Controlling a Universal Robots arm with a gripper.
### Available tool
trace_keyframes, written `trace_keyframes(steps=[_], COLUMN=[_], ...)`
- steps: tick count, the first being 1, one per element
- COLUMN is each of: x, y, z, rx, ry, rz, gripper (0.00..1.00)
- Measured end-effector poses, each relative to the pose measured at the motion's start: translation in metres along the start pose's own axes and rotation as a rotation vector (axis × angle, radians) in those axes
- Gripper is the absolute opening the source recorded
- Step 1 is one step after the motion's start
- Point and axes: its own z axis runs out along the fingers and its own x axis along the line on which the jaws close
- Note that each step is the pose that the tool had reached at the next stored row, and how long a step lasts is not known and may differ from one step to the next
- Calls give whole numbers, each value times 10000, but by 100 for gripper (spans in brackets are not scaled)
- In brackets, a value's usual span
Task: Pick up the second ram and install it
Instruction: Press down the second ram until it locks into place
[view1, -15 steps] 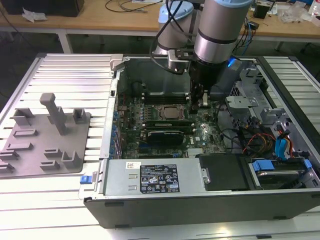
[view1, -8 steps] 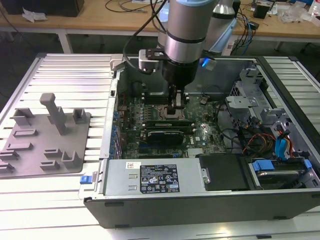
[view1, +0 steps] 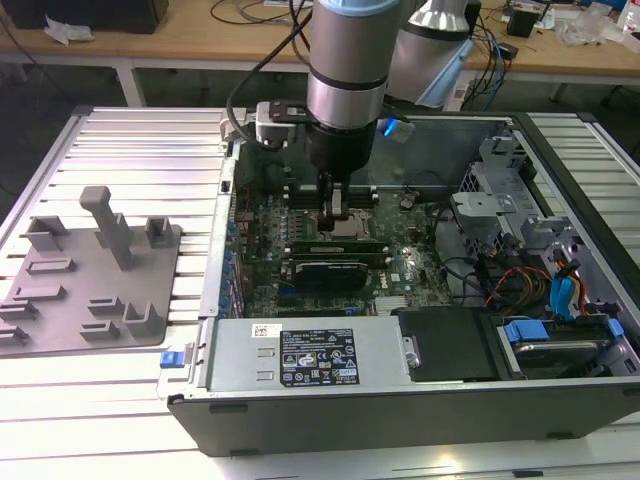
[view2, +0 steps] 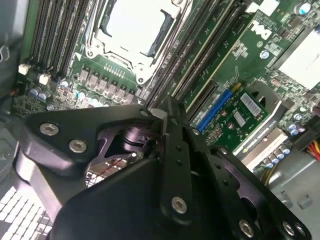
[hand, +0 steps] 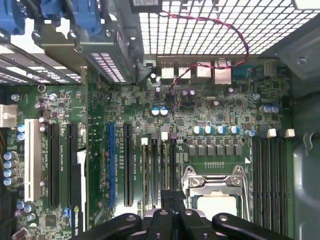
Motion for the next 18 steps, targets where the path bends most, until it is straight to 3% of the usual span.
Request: trace_keyframes(steps=[7,18], x=[5,7], y=[46,46], z=[198,292], rx=[2,2], ry=[3,5], rz=[-4,-4], gripper=[8,8])
